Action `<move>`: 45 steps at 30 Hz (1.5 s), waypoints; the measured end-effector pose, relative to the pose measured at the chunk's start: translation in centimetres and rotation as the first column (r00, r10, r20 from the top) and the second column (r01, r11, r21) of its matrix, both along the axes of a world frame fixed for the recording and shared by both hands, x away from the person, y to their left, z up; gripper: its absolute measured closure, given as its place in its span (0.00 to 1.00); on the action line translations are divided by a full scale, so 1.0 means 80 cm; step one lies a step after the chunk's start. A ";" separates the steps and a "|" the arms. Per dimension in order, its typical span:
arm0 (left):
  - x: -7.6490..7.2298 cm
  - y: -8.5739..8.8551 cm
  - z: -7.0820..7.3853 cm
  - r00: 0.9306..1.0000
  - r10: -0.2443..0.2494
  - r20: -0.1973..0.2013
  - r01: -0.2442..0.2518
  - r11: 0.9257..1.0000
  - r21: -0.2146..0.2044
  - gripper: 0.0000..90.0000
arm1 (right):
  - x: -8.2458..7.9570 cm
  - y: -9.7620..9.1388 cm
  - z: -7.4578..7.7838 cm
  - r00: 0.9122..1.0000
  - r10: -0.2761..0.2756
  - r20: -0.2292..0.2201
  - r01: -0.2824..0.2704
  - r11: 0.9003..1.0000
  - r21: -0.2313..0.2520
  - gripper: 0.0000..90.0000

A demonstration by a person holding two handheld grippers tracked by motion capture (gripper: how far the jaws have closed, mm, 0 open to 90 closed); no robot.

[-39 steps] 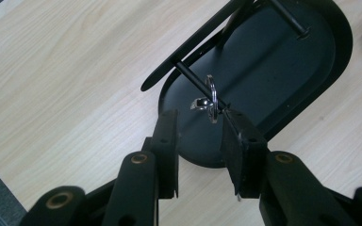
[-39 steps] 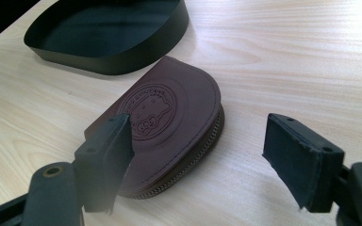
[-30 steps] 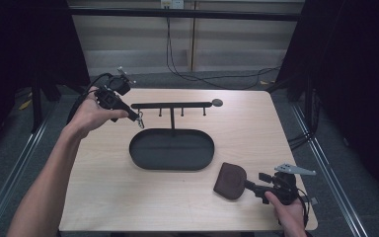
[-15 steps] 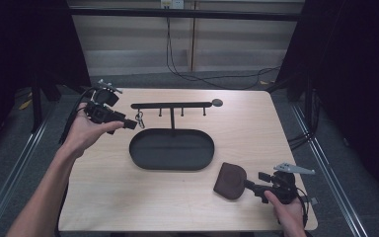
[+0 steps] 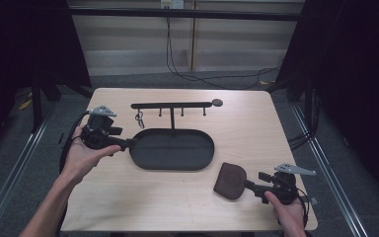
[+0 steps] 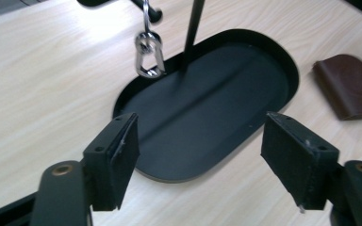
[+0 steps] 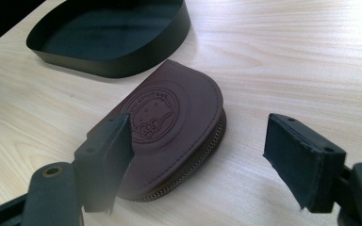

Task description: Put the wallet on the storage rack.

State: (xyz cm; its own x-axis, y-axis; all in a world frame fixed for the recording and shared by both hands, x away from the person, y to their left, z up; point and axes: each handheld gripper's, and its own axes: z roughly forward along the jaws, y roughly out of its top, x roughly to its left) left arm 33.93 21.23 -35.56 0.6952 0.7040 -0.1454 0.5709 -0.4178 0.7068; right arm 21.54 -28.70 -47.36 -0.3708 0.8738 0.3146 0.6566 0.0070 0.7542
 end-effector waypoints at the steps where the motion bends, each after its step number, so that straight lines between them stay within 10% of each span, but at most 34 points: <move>1: -0.003 0.002 -0.003 1.000 0.022 0.005 -0.022 1.000 -0.002 0.32 | 0.000 0.000 0.000 1.000 0.001 0.001 -0.001 1.000 -0.001 0.27; 23: -0.095 0.021 -0.095 0.998 0.060 0.025 -0.057 0.992 -0.114 0.20 | -0.002 0.004 0.012 1.000 0.003 0.031 -0.004 1.000 0.013 0.38; 37: -0.150 0.030 -0.129 0.999 0.019 0.029 -0.017 0.996 -0.092 0.20 | 0.019 0.014 0.032 0.992 0.057 -0.113 -0.069 0.992 -0.103 0.25; 45: -0.145 0.028 -0.138 1.000 0.016 -0.007 -0.017 0.994 -0.105 0.20 | 0.043 0.025 0.048 0.968 0.091 -0.233 -0.134 0.976 -0.174 0.21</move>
State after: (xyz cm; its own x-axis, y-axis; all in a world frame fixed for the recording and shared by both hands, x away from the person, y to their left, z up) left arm 22.29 23.47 -46.61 0.6823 0.6960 -0.2237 0.5819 -0.3317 0.7426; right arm 24.95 -26.66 -43.55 -0.4094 0.8815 0.2354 0.7941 0.2173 0.5675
